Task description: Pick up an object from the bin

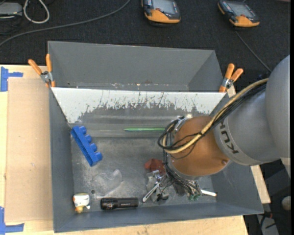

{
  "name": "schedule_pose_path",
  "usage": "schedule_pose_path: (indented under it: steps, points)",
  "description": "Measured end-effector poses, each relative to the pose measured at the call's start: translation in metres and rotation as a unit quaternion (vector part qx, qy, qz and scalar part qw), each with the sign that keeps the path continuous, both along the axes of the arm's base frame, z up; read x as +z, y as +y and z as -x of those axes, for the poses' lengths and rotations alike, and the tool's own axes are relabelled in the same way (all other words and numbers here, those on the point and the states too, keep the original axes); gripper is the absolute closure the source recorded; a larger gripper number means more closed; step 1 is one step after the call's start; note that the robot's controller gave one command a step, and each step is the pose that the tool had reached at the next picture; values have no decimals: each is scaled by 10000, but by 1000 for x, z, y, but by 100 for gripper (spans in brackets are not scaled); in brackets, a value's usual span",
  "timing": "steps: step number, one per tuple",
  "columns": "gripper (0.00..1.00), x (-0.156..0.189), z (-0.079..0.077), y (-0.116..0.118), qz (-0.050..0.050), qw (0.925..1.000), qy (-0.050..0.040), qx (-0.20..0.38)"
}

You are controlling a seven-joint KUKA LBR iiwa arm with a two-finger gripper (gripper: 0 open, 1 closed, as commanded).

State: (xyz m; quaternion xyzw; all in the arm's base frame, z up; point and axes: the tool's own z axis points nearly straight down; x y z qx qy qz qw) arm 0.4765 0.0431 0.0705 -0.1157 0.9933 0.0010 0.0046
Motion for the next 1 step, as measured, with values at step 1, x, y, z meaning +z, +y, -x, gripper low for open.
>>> schedule_pose_path:
  steps: [1]
  points:
    - [100,17,1,0,-1,10000,21,-12]
